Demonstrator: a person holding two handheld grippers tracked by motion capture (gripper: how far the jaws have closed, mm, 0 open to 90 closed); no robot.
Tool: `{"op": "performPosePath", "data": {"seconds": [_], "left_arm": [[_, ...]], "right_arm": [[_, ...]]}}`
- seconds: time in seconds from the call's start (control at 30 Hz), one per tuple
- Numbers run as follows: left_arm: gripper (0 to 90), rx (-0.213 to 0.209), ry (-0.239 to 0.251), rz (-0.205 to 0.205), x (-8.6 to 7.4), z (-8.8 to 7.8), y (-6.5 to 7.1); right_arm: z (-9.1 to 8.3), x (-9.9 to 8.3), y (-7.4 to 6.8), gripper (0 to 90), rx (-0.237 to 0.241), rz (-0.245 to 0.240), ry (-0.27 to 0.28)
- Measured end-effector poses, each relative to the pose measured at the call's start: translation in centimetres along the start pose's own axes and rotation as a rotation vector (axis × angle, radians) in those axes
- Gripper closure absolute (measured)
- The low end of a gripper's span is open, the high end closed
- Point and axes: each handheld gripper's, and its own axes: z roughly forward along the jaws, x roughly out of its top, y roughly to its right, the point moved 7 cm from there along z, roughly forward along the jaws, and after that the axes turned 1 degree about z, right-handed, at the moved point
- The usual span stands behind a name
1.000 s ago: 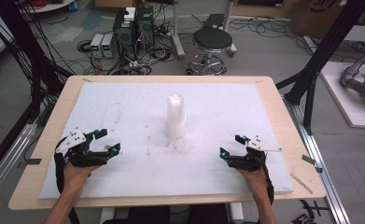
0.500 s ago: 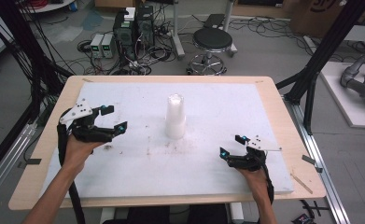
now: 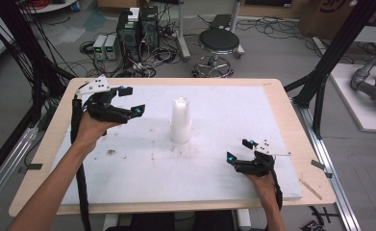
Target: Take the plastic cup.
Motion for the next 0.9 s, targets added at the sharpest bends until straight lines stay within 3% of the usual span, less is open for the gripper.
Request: {"op": "performPosePath", "data": {"seconds": [0.1, 0.17, 0.3, 0.47, 0.67, 0.9], "left_arm": [[13.0, -0.029, -0.031, 0.019, 0.3, 1.5, 0.0], [13.1, -0.059, -0.080, 0.044, 0.7, 3.1, 0.1], [13.1, -0.097, -0.108, 0.067, 1.1, 5.0, 0.5], [13.1, -0.114, -0.131, 0.092, 1.3, 6.7, 0.8], [13.1, -0.145, -0.193, 0.102, 0.8, 9.2, 1.5], [13.1, -0.171, -0.224, 0.110, 0.6, 10.9, 1.7]], "right_arm": [[0.0, 0.0, -0.1, 14.5, 0.003, -0.001, -0.002], [0.0, 0.0, -0.1, 14.5, 0.001, -0.007, 0.002], [0.0, 0.0, -0.1, 14.5, 0.003, -0.007, 0.002], [0.0, 0.0, 0.0, 14.5, 0.005, -0.009, 0.006], [-0.1, 0.0, 0.0, 14.5, 0.009, 0.007, 0.008], [-0.1, 0.1, 0.0, 14.5, 0.010, 0.002, 0.015]]}}
